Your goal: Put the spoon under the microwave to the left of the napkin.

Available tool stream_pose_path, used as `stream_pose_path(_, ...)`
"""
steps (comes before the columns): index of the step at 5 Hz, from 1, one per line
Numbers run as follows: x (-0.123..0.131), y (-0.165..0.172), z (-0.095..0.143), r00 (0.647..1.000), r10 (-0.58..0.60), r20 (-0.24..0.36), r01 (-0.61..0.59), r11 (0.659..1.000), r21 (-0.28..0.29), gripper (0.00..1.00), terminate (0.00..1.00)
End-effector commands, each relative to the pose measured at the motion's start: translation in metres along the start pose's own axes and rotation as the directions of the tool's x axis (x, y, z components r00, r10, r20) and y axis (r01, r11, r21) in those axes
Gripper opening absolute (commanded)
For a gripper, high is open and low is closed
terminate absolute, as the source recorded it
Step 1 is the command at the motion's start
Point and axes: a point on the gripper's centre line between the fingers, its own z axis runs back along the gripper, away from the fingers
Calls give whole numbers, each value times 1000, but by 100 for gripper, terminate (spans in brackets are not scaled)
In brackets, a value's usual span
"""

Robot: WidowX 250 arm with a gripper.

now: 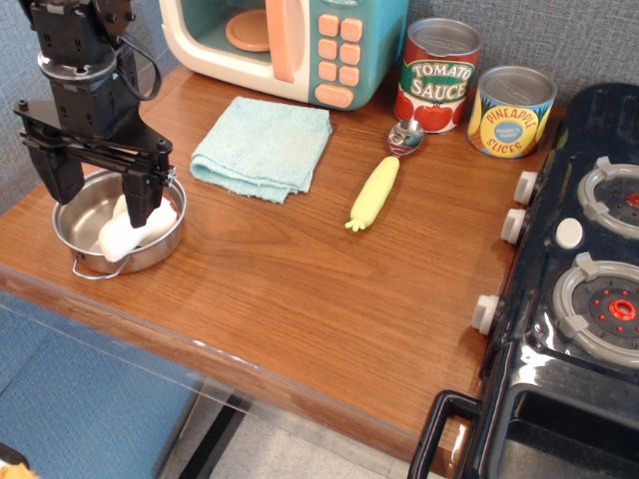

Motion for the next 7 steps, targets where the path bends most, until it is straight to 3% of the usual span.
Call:
stream_pose_path(1,0,0,0,1000,0,0,0,1000,0,100,0)
stream_pose_path(2,23,-29,-4,999,-43,-23,43,999,30,100,0)
stream_pose_path(4,83,-114,7,989,-110,94,110,994,14,100,0)
stream_pose_path(5,113,-149,9,988,-94,125,98,995,-28,100,0)
stream_pose_path(6,128,-161,11,991,-28,130,40,995,-90,100,0)
stream_pose_path(7,129,-166,-2,995,1,97,10,994,-107,100,0)
